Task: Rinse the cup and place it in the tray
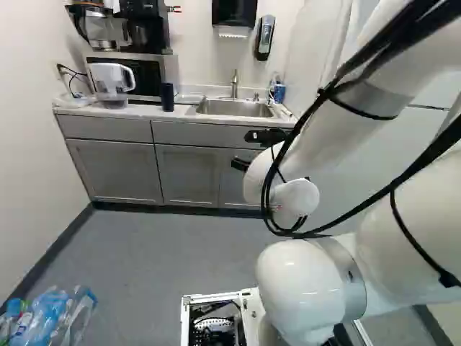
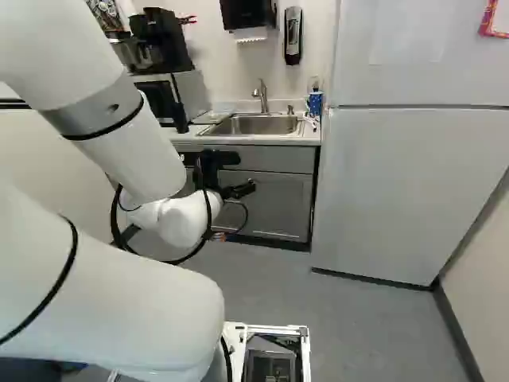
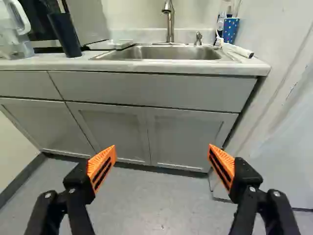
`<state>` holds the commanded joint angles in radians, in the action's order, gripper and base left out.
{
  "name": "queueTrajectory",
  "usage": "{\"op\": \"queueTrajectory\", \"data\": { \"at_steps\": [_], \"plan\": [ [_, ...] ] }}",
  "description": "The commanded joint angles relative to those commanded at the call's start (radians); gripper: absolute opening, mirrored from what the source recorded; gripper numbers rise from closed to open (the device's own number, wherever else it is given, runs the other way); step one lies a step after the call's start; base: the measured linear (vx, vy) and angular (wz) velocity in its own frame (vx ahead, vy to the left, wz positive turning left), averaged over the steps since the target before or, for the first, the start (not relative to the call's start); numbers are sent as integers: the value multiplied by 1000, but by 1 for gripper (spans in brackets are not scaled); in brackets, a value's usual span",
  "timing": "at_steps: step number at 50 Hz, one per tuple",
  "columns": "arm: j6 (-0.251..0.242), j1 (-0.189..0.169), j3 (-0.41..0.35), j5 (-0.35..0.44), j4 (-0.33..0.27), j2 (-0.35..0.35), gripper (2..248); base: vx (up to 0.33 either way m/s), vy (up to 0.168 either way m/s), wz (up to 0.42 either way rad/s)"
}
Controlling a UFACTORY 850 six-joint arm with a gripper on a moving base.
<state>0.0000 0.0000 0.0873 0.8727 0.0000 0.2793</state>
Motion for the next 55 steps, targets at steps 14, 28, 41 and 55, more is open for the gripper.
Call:
{"op": "queueTrajectory", "data": {
  "at_steps": [14, 28, 41, 55],
  "plan": [
    [0, 0, 65, 0, 0, -22, 247, 0, 0, 0],
    [0, 0, 95, 0, 0, -15, 247, 0, 0, 0],
    [0, 0, 132, 0, 0, -21, 247, 0, 0, 0],
    [0, 0, 183, -13, 0, -41, 247, 0, 0, 0]
  ]
}}
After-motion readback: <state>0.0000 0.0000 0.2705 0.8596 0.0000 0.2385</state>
